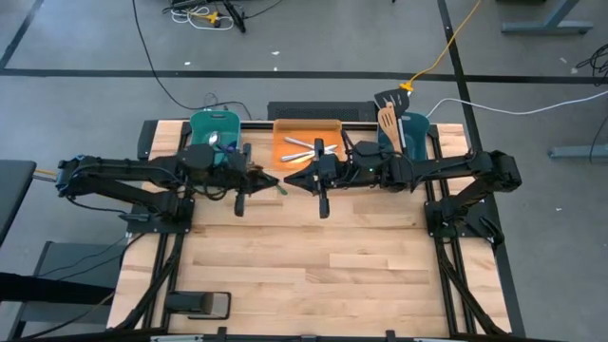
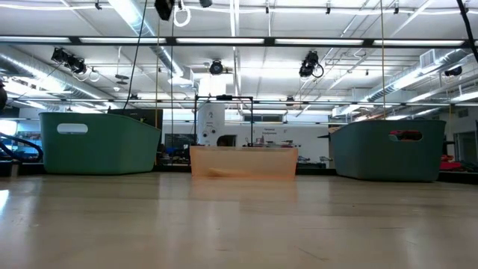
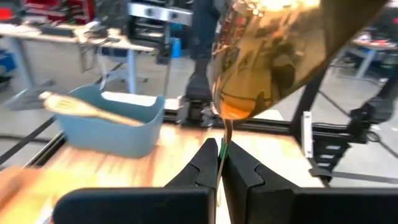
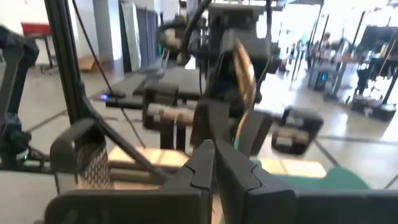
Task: Pick & Place Kitchen Items
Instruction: Put the green spoon into the green bin
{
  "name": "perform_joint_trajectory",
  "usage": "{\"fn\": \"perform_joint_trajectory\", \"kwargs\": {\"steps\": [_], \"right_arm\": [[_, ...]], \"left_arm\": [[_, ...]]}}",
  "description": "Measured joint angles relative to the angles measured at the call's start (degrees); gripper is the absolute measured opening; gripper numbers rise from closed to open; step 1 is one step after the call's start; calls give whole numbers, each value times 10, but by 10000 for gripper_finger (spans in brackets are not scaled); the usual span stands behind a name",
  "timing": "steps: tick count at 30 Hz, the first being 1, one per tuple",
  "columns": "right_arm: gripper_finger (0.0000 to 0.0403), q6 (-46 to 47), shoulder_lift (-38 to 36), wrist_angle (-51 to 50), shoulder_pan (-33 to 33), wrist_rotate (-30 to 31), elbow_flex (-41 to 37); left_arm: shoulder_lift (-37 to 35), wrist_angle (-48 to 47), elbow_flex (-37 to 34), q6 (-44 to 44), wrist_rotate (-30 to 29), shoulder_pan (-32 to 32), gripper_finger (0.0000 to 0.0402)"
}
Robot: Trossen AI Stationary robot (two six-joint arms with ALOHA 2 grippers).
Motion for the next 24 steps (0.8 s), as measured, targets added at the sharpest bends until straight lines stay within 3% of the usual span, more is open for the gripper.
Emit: {"fn": "perform_joint_trajectory", "kwargs": {"steps": [8, 15, 19, 24], "right_arm": [[25, 15, 0, -83, 1, -1, 0], [25, 46, -1, -148, 9, -1, 0], [25, 56, -2, -149, 27, -1, -17], [25, 57, -2, -119, 51, -1, -63]], "left_arm": [[-93, -132, 0, -15, -100, 0, 10], [-160, -259, 0, -49, -266, 1, 9], [-179, -318, 0, -79, -355, 2, 10], [-180, -383, 0, -96, -415, 18, 9]]}}
